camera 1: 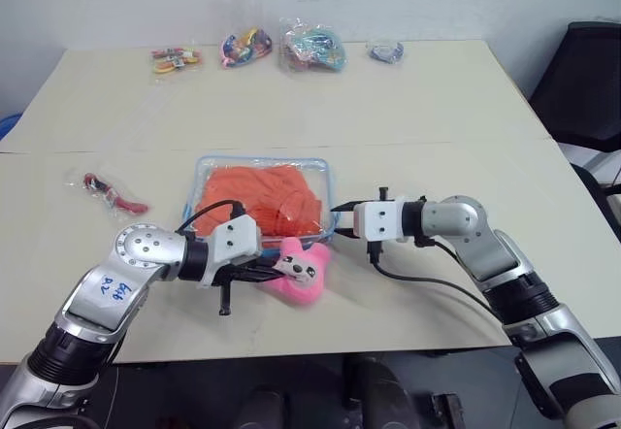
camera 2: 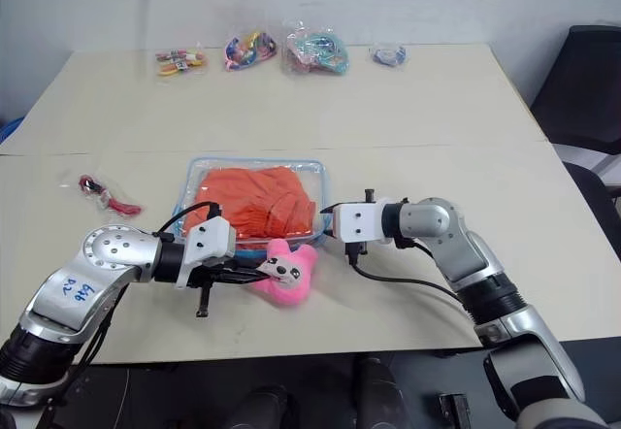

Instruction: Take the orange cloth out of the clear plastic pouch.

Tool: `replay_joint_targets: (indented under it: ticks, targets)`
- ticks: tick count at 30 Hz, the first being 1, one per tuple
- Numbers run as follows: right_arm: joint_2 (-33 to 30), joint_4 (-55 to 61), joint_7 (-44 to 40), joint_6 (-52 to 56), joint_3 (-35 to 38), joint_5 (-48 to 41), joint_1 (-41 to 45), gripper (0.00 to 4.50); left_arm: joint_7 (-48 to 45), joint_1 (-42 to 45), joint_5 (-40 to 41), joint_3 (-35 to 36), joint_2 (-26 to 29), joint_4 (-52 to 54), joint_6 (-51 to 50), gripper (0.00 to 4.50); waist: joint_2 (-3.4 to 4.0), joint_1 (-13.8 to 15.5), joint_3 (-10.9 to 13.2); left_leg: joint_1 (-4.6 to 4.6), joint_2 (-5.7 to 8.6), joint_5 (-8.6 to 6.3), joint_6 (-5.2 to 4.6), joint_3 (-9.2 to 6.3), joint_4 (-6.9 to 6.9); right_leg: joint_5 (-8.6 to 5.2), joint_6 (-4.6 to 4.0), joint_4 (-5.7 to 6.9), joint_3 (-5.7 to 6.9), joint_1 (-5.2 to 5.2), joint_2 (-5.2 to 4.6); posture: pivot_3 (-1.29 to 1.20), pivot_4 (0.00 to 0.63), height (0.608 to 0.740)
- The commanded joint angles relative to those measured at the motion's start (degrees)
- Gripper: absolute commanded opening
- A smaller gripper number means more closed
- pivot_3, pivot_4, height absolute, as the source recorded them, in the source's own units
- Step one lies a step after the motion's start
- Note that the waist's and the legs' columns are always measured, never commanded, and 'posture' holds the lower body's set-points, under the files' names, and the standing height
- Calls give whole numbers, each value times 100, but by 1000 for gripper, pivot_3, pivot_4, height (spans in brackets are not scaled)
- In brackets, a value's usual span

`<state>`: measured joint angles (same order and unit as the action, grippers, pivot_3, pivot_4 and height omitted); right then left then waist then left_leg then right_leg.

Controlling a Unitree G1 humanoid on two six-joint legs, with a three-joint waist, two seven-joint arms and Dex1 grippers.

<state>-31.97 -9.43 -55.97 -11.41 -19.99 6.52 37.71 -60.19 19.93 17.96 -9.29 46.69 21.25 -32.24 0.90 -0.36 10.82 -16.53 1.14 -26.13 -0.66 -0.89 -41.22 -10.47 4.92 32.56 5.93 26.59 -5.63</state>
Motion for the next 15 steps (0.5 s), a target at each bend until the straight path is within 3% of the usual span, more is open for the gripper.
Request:
replay_joint_targets:
  ticks: [1,2,7,15]
  targets:
    - [110,117,28,-88,37,-57,78,1685,-26,115,50,136,28,16,75,0,0,1,0,0,0,0,0,0,0,0,0,0,0,0,0,0,150,740]
    - [139,142,4,-80,52,-94,74,1685,-31,141,43,127,20,-21,86,0,0,1,0,0,0,0,0,0,0,0,0,0,0,0,0,0,150,740]
    - [134,197,-70,-86,106,-122,45,155,-51,250,22,89,-1,-171,119,0,0,5,0,0,1,0,0,-1,-2,0,0,1,0,0,0,0,150,740]
    - [-42,255,-21,-141,272,-104,-69,70,-92,267,13,182,70,-311,155,0,0,13,0,-1,1,0,0,-1,-1,0,0,1,1,0,-1,0,150,740]
